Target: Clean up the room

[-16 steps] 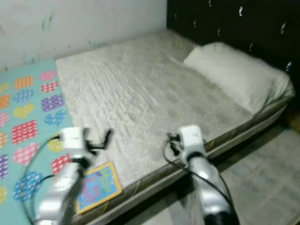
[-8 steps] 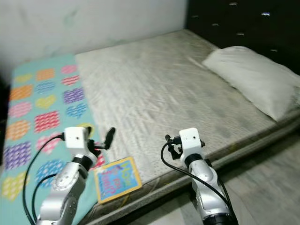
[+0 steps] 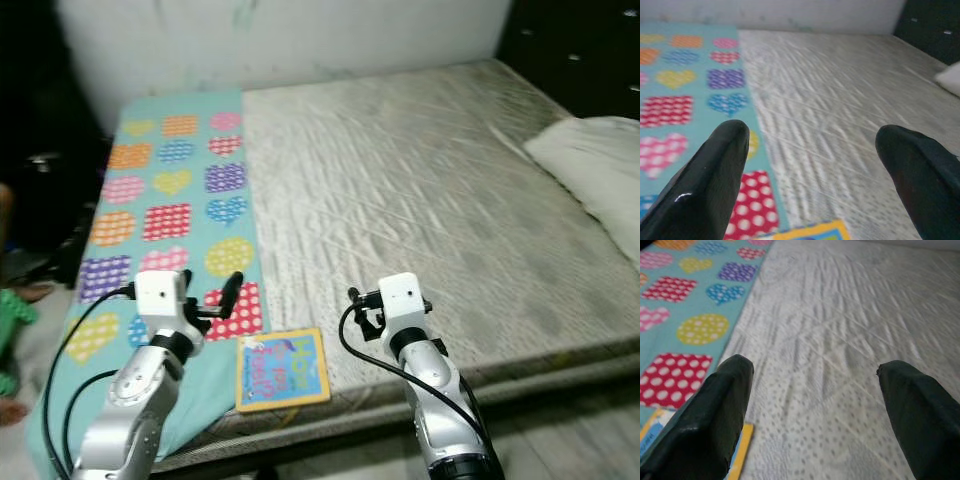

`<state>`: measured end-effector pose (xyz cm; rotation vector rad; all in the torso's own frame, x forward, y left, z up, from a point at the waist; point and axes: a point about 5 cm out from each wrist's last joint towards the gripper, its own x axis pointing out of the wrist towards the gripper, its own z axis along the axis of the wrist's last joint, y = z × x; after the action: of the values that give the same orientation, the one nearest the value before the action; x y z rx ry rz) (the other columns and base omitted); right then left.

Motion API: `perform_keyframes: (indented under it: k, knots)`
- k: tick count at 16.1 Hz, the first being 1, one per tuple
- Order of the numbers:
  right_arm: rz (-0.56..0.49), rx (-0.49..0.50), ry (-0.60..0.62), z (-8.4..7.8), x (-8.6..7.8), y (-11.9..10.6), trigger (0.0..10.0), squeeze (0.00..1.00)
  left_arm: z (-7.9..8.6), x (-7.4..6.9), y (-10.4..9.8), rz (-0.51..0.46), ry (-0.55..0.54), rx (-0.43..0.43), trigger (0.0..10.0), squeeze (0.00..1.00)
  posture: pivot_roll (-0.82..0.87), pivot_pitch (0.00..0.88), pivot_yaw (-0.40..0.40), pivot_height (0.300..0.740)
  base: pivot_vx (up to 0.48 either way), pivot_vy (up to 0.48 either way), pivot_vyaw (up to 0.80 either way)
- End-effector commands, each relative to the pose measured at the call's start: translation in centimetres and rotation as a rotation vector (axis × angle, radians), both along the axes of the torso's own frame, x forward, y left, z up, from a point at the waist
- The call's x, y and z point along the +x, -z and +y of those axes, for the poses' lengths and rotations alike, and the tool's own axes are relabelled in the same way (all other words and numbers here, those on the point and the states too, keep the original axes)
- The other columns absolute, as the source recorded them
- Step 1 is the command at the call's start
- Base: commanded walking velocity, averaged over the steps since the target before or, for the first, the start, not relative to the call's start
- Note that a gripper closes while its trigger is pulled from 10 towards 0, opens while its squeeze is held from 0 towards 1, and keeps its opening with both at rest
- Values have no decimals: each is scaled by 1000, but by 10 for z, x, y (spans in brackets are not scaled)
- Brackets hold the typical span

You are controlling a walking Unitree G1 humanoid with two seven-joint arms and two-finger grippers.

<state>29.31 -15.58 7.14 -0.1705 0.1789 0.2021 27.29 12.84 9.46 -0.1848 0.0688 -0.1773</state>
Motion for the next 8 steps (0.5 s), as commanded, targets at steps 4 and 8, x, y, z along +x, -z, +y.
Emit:
perform_keyframes:
  k: [4, 8]
  knots:
    - [-11, 0, -9, 1, 1, -3, 10000, 0, 2, -1, -1, -11, -6, 16, 10000, 0, -143, 79, 49, 740, 0, 0, 162]
    - [-7, -2, -8, 1, 1, -2, 10000, 0, 3, -1, 1, 5, -19, 9, 10000, 0, -143, 76, 49, 740, 0, 0, 0]
